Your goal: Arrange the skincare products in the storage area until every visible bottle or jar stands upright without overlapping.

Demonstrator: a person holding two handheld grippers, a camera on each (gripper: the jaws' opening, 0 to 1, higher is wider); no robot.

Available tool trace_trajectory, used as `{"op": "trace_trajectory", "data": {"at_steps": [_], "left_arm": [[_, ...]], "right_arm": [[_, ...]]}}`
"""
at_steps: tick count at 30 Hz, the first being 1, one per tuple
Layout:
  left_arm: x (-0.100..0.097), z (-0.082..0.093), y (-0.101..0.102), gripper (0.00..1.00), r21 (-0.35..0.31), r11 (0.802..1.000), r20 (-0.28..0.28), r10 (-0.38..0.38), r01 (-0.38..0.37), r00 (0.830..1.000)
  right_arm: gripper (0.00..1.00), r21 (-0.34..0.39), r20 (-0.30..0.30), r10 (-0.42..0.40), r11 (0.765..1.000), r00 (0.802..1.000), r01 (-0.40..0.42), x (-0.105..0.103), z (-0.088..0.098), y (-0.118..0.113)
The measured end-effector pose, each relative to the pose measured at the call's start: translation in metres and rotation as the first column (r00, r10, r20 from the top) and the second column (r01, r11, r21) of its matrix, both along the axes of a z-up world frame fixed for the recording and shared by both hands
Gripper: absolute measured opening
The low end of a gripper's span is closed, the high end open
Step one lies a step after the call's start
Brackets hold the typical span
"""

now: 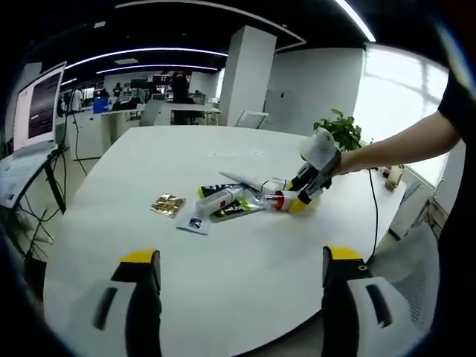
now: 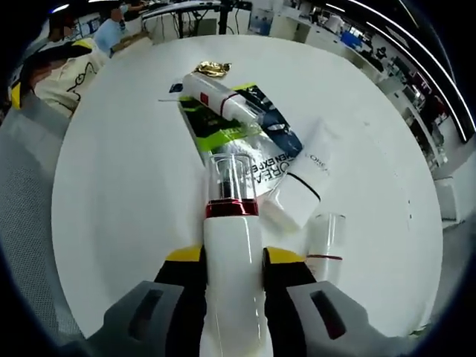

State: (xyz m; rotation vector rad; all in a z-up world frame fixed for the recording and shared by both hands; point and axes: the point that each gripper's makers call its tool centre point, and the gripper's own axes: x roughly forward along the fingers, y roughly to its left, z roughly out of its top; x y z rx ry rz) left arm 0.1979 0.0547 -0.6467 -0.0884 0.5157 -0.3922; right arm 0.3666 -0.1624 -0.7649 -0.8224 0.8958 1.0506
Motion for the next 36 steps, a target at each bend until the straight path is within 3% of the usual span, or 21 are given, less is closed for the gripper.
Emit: {"op": "trace_trajectory", "data": {"at_steps": [4,7,10,17,21,26,30,36], "left_arm": [[0.000,-0.002,-0.007,0.83,0.011,0.999,-0.002,-0.042,0.042,0.999],[0.002,-0.001,-0.008,0.83,0.011,0.999,0.003,-0.051,0.051,0.999],[0.003,0.003,-0.011,0.83,-0.021,0.999,0.009,-0.046,0.046,0.999],[0.007,0.018,-0.028,0.83,-0.007,0.991,0.043,-0.137,0.137,0.990],[0.016,0.031,-0.043,0.83,-0.003,0.980,0.083,-0.198,0.199,0.977],[0.022,0.048,-0.063,0.82,-0.046,0.965,0.122,-0.252,0.259,0.960],[0.024,0.058,-0.078,0.82,-0.063,0.956,0.137,-0.276,0.287,0.951],[0.024,0.065,-0.097,0.81,-0.095,0.942,0.142,-0.307,0.321,0.941]], "right_arm": [[0.28,-0.001,0.003,-0.005,1.000,1.000,0.005,0.000,0.001,0.000],[0.28,0.046,-0.036,-0.054,0.997,0.998,0.056,-0.001,0.001,0.001],[0.28,0.098,-0.025,-0.111,0.989,0.993,0.113,-0.001,0.005,-0.001],[0.27,0.247,-0.066,-0.254,0.933,0.965,0.262,-0.008,0.027,-0.007],[0.27,0.300,-0.073,-0.275,0.911,0.959,0.284,-0.015,0.040,-0.010],[0.27,0.368,-0.056,-0.291,0.883,0.955,0.291,-0.030,0.059,-0.010],[0.27,0.421,-0.047,-0.303,0.858,0.952,0.294,-0.041,0.077,-0.011],[0.27,0.475,-0.065,-0.278,0.836,0.958,0.274,-0.058,0.090,-0.008]]}}
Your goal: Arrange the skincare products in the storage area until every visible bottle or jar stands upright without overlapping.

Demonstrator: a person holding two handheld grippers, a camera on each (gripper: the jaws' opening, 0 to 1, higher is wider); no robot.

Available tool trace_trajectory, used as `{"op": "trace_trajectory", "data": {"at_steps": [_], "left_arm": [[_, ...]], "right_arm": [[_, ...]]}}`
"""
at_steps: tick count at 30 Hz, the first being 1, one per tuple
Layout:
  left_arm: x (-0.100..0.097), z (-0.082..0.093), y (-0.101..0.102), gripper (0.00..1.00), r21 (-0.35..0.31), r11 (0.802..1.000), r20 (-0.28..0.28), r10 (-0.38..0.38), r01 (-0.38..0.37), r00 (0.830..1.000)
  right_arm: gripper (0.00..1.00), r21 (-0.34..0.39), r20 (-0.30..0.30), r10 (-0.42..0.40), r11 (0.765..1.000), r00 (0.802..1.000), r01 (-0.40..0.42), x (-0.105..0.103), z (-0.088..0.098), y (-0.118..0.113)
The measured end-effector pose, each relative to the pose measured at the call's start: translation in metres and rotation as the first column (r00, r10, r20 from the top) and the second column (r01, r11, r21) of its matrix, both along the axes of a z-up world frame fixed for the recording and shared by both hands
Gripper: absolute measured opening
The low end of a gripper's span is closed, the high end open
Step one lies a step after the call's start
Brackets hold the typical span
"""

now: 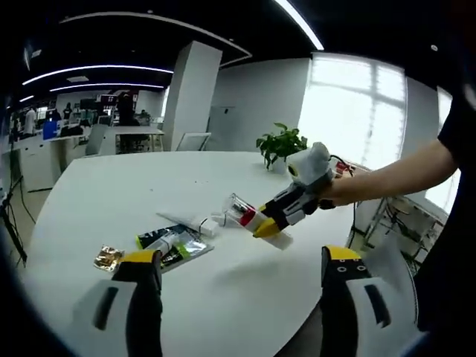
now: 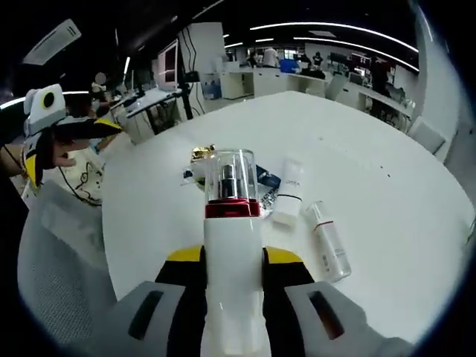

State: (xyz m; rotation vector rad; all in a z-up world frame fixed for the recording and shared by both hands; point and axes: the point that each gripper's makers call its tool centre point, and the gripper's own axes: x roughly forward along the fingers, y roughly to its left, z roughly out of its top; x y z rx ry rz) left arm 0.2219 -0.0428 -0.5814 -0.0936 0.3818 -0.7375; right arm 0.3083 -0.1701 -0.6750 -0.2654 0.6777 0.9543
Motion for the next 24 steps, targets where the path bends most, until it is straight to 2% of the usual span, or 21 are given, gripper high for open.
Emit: {"op": "trace_trajectory", "data": {"at_steps": [3,6,11,16,24], "left_arm": [[0.002,0.002,-0.006,0.81,-0.009,1.000,-0.012,-0.018,0.018,1.000],[0.007,0.006,-0.008,0.81,0.022,1.000,0.002,-0.014,0.014,1.000],[0.020,0.023,-0.011,0.80,-0.014,0.999,0.006,0.047,-0.047,0.999],[0.023,0.035,-0.032,0.79,-0.023,0.997,0.019,0.068,-0.067,0.998],[0.032,0.036,-0.059,0.79,-0.073,0.995,0.003,0.069,-0.069,0.998]], "right_arm": [[0.27,0.048,-0.006,0.009,0.999,1.000,-0.008,-0.007,0.006,0.002],[0.27,0.073,-0.003,0.027,0.997,1.000,-0.027,-0.012,0.015,0.004],[0.27,0.091,0.004,0.068,0.994,0.998,-0.068,-0.014,0.022,0.006],[0.27,0.119,-0.002,0.062,0.991,0.998,-0.061,-0.010,0.023,0.004],[0.27,0.204,0.009,0.044,0.978,0.999,-0.045,-0.012,0.037,0.000]]}}
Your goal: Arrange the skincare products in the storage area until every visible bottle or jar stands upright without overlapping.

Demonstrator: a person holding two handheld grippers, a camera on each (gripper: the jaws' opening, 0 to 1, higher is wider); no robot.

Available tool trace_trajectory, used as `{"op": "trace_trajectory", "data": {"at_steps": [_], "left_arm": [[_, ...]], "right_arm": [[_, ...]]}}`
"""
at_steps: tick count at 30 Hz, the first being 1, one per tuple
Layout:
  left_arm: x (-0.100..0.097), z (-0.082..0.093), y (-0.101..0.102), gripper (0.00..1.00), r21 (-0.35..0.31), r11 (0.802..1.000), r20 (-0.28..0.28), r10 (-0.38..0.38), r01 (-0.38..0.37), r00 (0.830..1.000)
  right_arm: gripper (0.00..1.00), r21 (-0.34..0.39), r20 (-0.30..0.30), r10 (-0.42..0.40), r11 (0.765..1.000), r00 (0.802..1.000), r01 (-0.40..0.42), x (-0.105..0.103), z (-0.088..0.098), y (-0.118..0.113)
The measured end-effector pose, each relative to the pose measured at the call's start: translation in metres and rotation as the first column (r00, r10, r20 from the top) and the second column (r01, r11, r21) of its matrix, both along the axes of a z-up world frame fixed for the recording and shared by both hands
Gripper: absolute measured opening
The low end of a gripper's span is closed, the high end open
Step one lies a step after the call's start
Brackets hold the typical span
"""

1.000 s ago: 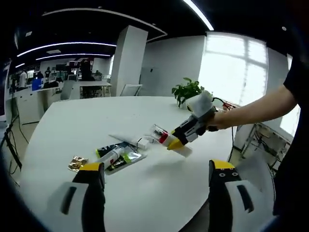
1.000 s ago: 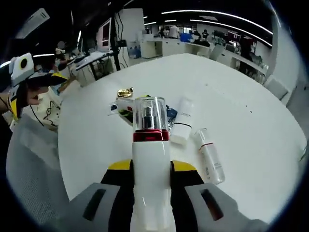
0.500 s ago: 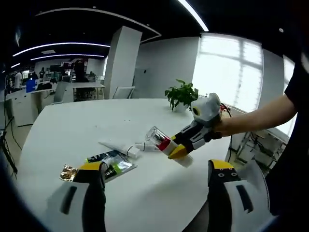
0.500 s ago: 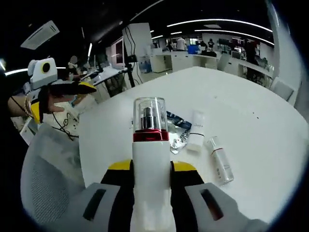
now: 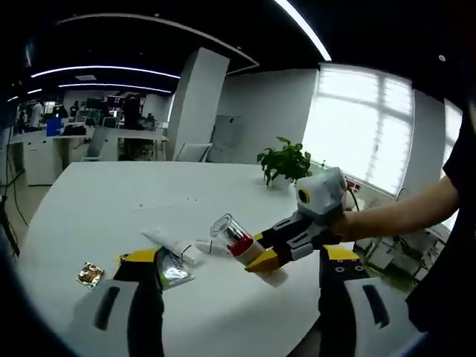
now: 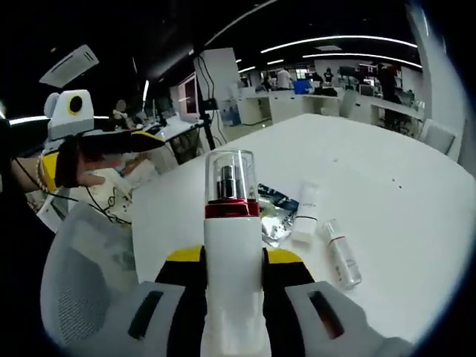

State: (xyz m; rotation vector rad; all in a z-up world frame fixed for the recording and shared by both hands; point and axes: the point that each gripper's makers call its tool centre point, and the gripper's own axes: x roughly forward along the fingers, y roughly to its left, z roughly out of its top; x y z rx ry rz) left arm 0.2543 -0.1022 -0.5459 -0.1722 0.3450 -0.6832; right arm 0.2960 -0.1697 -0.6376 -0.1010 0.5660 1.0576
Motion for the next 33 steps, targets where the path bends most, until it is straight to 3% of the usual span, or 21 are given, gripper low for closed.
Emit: {"op": "trace_trajectory", "data": {"at_steps": [10,16,21,28,30,33], "left_arm": [[0.010,-0.009,-0.028,0.79,-0.075,0.997,-0.025,0.026,-0.028,0.999],[0.007,-0.020,-0.043,0.81,-0.097,0.995,-0.052,0.004,-0.009,0.999],[0.012,-0.017,-0.053,0.82,-0.187,0.982,-0.073,-0.019,0.005,0.997],[0.015,-0.010,-0.075,0.76,-0.280,0.952,-0.066,-0.148,0.124,0.987],[0.015,-0.008,-0.078,0.73,-0.308,0.936,-0.063,-0.201,0.173,0.978],[0.012,-0.008,-0.082,0.66,-0.300,0.921,-0.051,-0.275,0.248,0.960]], "right_arm": [[0.27,0.062,0.020,0.031,0.998,0.999,-0.032,-0.011,0.010,-0.006],[0.27,0.105,0.029,0.064,0.992,0.998,-0.066,-0.019,0.016,-0.012],[0.27,0.160,0.021,0.089,0.983,0.996,-0.091,-0.024,0.022,-0.012],[0.27,0.235,0.014,0.138,0.962,0.990,-0.137,-0.037,0.032,-0.008],[0.27,0.259,0.007,0.158,0.953,0.987,-0.155,-0.041,0.036,-0.006],[0.27,0.298,-0.001,0.182,0.939,0.983,-0.173,-0.045,0.042,-0.004]]}}
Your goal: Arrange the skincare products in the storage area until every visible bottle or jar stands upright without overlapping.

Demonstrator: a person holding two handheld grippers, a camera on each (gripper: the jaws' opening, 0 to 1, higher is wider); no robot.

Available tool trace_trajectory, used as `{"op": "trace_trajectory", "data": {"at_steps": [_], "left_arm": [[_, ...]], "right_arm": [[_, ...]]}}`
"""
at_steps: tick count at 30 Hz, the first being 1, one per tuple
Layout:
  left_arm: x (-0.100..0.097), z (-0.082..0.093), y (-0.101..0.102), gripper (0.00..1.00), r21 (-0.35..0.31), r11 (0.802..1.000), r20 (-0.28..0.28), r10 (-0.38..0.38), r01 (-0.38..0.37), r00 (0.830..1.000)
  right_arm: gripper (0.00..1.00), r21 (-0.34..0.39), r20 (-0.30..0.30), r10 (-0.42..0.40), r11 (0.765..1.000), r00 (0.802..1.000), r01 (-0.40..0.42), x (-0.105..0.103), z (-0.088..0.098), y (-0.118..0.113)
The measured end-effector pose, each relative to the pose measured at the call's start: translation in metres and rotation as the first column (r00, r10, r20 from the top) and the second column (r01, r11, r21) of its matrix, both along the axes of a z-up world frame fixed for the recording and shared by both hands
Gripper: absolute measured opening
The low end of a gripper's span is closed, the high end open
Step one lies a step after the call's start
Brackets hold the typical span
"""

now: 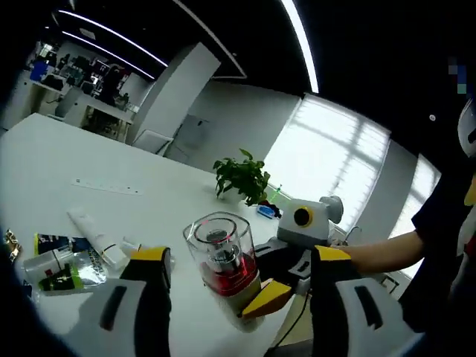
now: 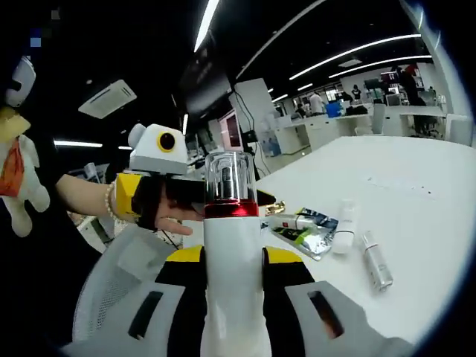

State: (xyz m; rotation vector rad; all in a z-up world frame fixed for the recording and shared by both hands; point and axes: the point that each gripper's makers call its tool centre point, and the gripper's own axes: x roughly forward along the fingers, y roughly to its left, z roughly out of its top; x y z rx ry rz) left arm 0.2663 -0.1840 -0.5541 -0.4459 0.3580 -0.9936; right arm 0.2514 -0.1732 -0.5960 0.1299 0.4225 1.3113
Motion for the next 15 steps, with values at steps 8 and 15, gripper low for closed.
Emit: {"op": "trace_trajectory", "data": {"at_steps": [8,15], "left_arm": [[0.006,0.008,0.005,0.50,-0.056,0.997,0.021,-0.047,0.048,0.999],[0.005,0.007,-0.004,0.39,-0.032,0.994,0.041,-0.102,0.104,0.994]], "right_arm": [[0.27,0.108,-0.047,0.026,0.994,0.999,-0.021,-0.005,0.015,0.006],[0.27,0.156,-0.079,0.026,0.988,0.997,-0.013,-0.002,0.017,0.004]]}}
